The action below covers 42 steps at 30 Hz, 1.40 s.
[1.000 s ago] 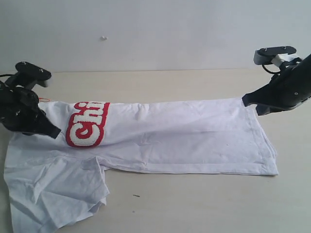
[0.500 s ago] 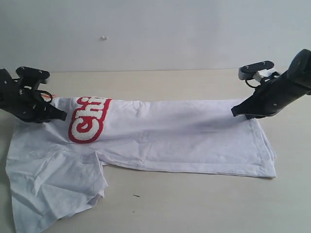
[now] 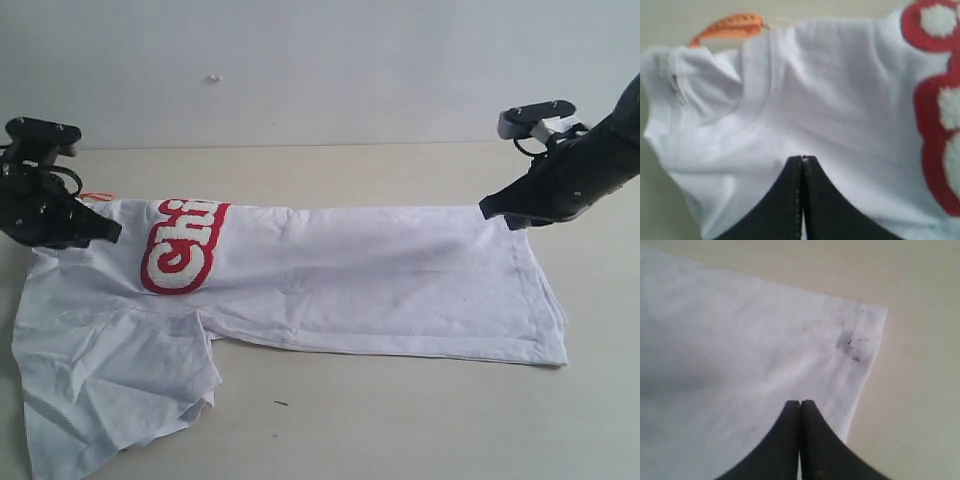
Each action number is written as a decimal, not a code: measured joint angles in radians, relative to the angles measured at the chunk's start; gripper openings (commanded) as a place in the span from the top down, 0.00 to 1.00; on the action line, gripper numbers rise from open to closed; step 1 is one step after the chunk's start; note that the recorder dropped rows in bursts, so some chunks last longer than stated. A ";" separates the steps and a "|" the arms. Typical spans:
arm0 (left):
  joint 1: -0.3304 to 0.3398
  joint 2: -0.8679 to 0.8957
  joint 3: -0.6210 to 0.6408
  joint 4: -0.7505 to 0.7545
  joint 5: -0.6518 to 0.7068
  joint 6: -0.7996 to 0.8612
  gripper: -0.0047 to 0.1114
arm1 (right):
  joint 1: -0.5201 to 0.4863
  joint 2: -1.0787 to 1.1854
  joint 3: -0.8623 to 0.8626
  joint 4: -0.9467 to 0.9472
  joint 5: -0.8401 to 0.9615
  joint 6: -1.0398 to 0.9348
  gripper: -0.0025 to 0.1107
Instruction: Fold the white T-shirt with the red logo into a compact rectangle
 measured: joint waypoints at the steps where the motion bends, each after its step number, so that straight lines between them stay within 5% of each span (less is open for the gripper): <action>1: -0.013 -0.018 0.044 0.000 0.000 0.024 0.96 | 0.005 -0.005 0.028 0.005 -0.002 0.002 0.98; 15: -0.164 -0.054 0.143 -0.168 0.304 0.307 0.96 | 0.082 -0.038 0.148 -0.092 0.025 0.136 0.98; 42: -0.168 -0.058 0.138 -0.067 0.615 0.320 0.96 | 0.082 -0.003 0.148 -0.140 0.006 0.186 0.98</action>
